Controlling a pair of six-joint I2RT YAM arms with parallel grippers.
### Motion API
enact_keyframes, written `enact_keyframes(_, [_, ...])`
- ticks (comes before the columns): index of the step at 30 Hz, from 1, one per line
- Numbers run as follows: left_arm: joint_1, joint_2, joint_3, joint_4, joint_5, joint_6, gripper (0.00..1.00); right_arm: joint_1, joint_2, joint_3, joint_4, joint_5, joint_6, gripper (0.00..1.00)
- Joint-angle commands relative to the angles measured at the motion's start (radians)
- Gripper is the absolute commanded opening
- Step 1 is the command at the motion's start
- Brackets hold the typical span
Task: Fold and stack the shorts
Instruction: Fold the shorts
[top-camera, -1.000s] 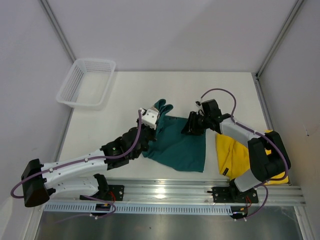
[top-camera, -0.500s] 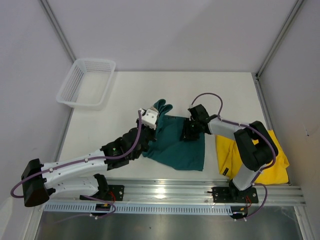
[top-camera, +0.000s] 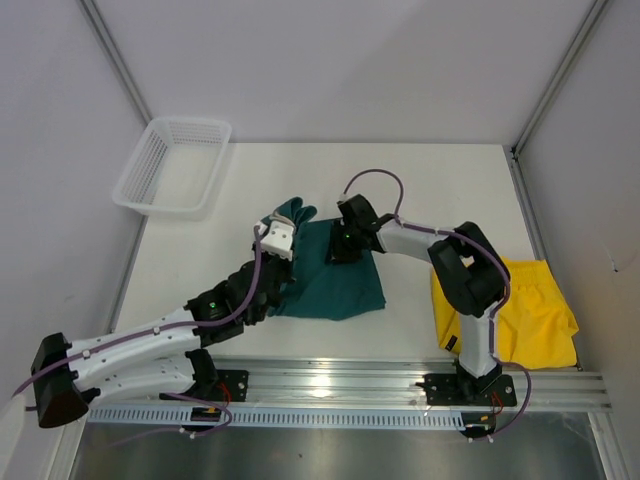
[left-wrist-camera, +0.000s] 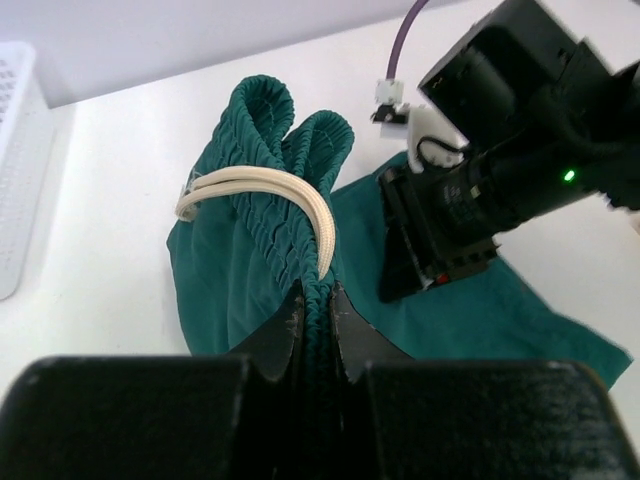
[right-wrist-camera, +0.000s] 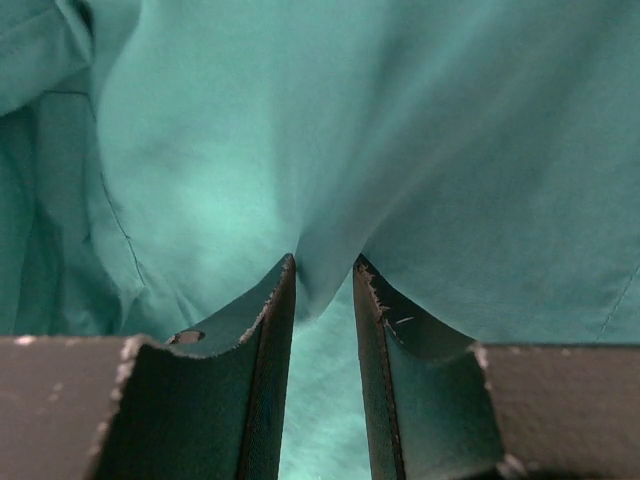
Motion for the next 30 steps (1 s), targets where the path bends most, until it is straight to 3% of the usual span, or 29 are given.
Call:
enact_keyframes(1, [0.019,-0.076,-0.007,0.021,-0.031,0.01,0.0,0.071,0.133,0.079,-0.054,0.012,0.024,0.33])
enact_keyframes(10, [0.017,0.007,0.045,-0.023,-0.083,0.009,0.0,0.11,0.109,0.185,-0.083,-0.054,0.048,0.33])
enact_keyframes(21, [0.019,0.105,0.058,0.011,-0.09,-0.028,0.0,-0.007,-0.214,0.027,-0.039,-0.124,0.067,0.41])
enact_keyframes(30, [0.019,0.199,0.114,0.035,-0.086,-0.06,0.0,-0.096,-0.242,-0.051,0.076,-0.247,0.073,0.4])
